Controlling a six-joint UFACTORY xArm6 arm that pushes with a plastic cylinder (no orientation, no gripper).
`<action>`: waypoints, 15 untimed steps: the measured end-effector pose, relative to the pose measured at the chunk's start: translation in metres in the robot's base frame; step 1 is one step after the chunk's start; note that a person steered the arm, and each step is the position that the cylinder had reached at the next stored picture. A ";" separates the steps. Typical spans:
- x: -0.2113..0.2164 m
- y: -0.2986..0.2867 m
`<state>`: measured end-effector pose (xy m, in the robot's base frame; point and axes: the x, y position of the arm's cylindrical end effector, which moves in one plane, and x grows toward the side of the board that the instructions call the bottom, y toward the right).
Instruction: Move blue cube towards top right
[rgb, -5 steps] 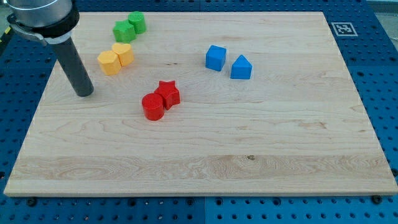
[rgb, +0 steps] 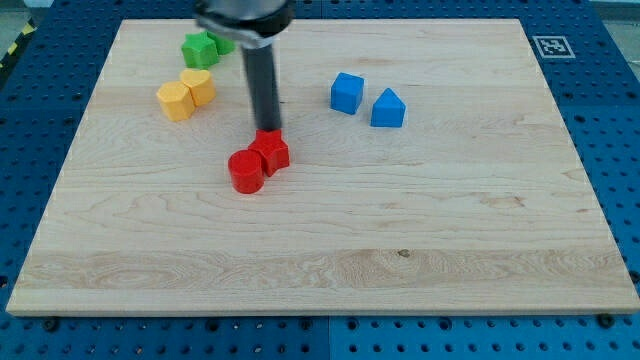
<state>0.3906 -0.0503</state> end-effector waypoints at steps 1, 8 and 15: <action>-0.023 0.027; -0.034 0.144; -0.147 0.181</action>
<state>0.2438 0.1306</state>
